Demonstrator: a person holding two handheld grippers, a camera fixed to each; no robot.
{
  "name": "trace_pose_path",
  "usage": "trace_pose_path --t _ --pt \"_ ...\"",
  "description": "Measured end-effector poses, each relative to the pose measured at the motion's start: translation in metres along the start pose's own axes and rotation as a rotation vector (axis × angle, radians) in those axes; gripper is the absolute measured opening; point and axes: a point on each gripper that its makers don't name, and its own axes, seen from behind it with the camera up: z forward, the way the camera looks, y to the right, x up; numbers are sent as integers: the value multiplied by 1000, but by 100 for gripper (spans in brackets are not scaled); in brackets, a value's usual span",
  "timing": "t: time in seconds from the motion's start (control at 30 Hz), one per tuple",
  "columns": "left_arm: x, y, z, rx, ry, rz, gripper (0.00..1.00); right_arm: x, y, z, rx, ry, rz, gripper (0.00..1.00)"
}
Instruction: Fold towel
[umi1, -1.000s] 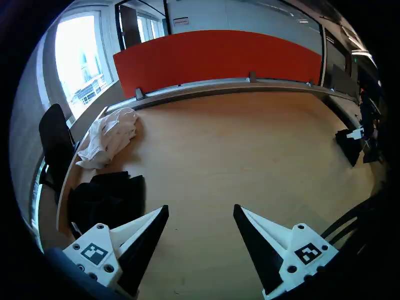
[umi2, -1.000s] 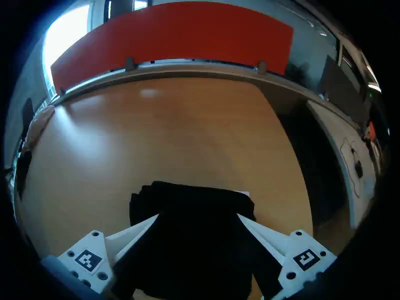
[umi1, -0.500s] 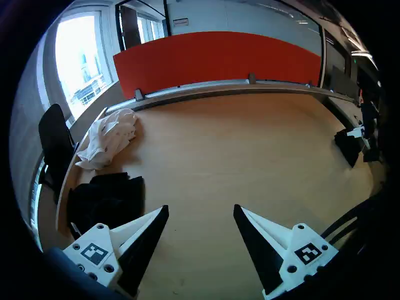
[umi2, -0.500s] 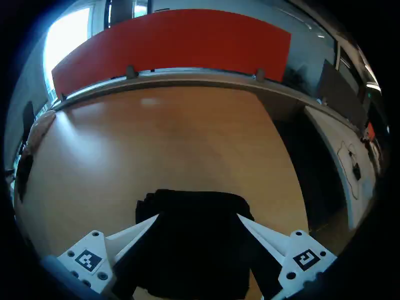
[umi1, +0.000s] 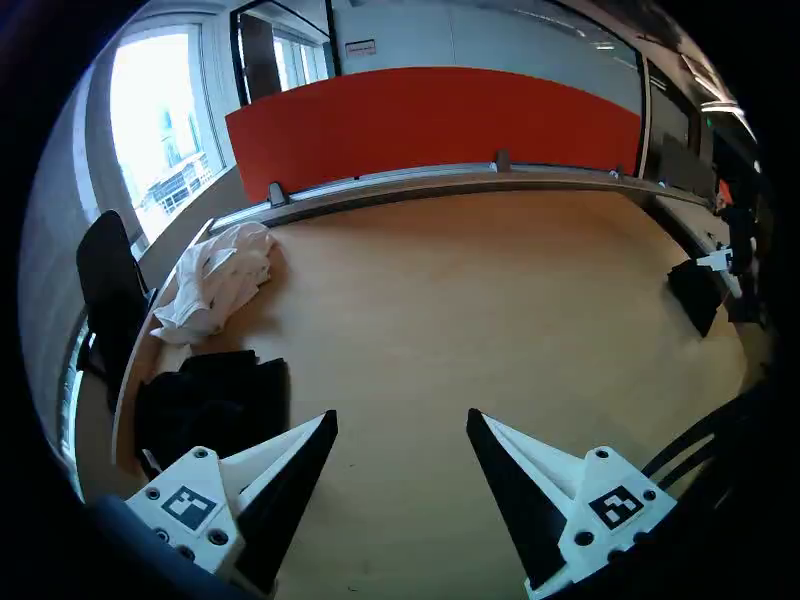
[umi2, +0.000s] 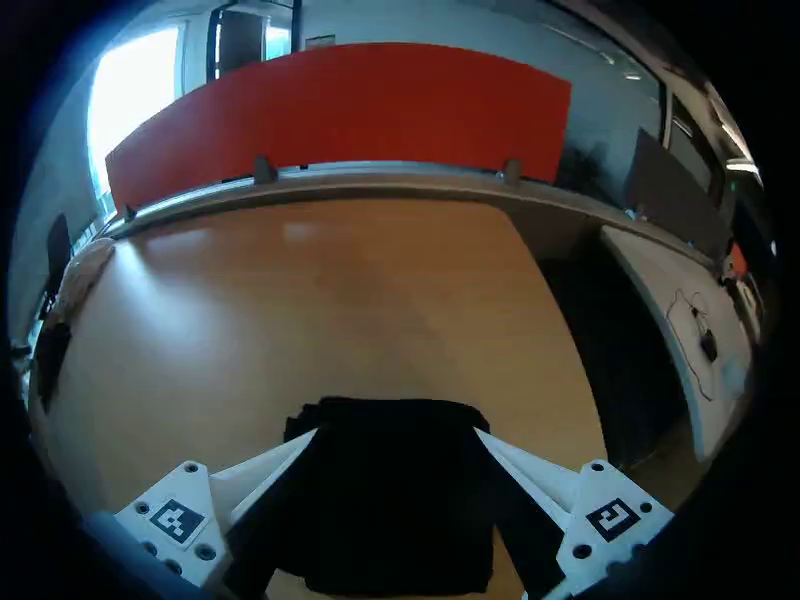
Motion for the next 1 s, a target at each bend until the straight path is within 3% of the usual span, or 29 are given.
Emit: trace_pose_path --t 0.47,0.77,1.0 --pt "11 2 3 -12 21 0 96 24 0 -32 -46 154 66 100" --pt "16 3 5 -16 31 0 96 30 -1 -42 -84 207 70 100" --pt "21 1 7 -15 43 -3 96 54 -1 -56 -127 300 76 100"
